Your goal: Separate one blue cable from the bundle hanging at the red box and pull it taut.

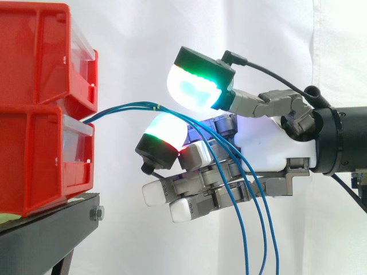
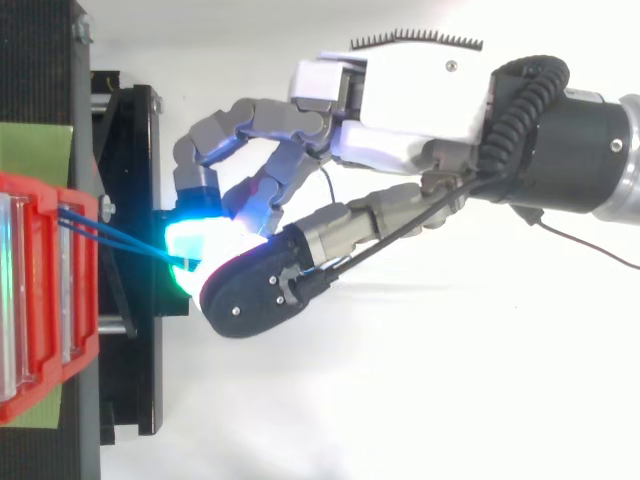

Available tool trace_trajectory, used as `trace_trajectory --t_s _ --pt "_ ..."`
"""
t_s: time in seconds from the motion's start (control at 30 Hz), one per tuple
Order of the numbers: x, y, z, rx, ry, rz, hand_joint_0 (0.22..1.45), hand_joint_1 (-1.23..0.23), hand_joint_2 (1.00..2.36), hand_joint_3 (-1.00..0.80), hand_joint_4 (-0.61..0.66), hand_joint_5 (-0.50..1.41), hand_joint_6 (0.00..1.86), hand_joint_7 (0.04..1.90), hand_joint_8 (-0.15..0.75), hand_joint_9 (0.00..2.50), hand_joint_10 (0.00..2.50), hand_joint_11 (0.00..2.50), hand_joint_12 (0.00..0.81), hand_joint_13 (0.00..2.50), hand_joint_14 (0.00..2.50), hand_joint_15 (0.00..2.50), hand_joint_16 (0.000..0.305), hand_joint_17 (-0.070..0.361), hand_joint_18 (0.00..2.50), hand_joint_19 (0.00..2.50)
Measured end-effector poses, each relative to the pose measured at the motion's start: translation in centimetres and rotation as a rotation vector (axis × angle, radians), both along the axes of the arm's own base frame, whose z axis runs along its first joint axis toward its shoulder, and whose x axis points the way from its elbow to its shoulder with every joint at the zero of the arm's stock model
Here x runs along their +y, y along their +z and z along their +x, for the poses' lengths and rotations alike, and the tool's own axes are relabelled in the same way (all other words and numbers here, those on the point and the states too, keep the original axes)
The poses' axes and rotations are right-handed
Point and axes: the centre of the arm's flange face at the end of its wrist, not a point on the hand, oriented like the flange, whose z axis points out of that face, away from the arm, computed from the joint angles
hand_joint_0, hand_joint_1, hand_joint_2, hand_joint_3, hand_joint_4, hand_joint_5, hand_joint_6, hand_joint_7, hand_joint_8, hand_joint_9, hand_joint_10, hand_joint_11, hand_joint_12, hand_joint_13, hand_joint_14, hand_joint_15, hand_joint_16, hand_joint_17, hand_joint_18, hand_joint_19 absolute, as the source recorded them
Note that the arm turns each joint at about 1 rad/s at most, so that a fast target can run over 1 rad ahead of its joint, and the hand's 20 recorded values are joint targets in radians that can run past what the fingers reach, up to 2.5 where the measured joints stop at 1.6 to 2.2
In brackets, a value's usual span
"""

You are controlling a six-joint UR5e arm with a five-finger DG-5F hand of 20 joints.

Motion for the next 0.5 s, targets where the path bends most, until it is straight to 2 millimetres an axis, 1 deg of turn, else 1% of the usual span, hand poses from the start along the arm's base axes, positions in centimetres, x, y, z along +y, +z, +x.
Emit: trace_trajectory --t_s 0.03,0.13,0.17,0.23,0.27,0.33,0.4,0.43,0.5 --pt "-0.03 0.08 -0.04 0.001 0.000 -0.001 0.62 -0.60 1.00 -0.50 0.17 -0.18 0.85 1.28 0.347 1.10 0.02 0.80 0.272 0.78 0.01 0.25 0.031 0.070 0.68 0.44" --pt "-0.05 0.18 -0.08 0.002 -0.001 -0.002 0.64 -0.67 1.01 -0.37 0.14 -0.19 0.86 1.34 0.349 1.07 0.02 0.81 0.276 0.77 0.01 0.25 0.032 0.072 0.69 0.45" --pt "-0.06 0.18 -0.09 0.003 -0.001 -0.002 0.64 -0.69 1.02 -0.33 0.13 -0.19 0.87 1.33 0.349 1.07 0.02 0.83 0.280 0.77 0.01 0.25 0.032 0.072 0.70 0.44" --pt "-0.04 0.19 -0.09 0.003 0.000 -0.003 0.67 -0.77 1.02 -0.30 0.10 -0.21 0.89 1.33 0.343 1.01 0.02 0.84 0.286 0.76 0.01 0.26 0.033 0.073 0.70 0.44" --pt "-0.04 0.20 -0.09 0.003 0.000 -0.003 0.69 -0.81 1.02 -0.28 0.09 -0.22 0.89 1.38 0.338 0.99 0.02 0.85 0.289 0.76 0.01 0.26 0.033 0.074 0.71 0.43" --pt "-0.06 0.20 -0.08 0.002 -0.001 -0.003 0.73 -0.86 1.02 -0.27 0.12 -0.22 0.90 1.42 0.334 0.98 0.02 0.87 0.288 0.76 0.01 0.26 0.033 0.074 0.71 0.43" --pt "-0.06 0.20 -0.07 0.001 -0.001 -0.003 0.78 -0.87 1.02 -0.29 0.10 -0.23 0.90 1.36 0.324 0.99 0.02 0.88 0.287 0.77 0.01 0.27 0.033 0.074 0.70 0.45" --pt "-0.07 0.18 -0.07 0.001 -0.001 -0.003 0.79 -0.87 1.02 -0.31 0.09 -0.23 0.90 1.34 0.326 0.99 0.02 0.90 0.284 0.78 0.01 0.29 0.033 0.075 0.70 0.45" --pt "-0.08 0.19 -0.07 0.000 -0.002 -0.003 0.82 -0.87 1.01 -0.39 0.10 -0.22 0.90 1.35 0.322 1.02 0.02 0.90 0.288 0.80 0.01 0.30 0.033 0.075 0.69 0.47"
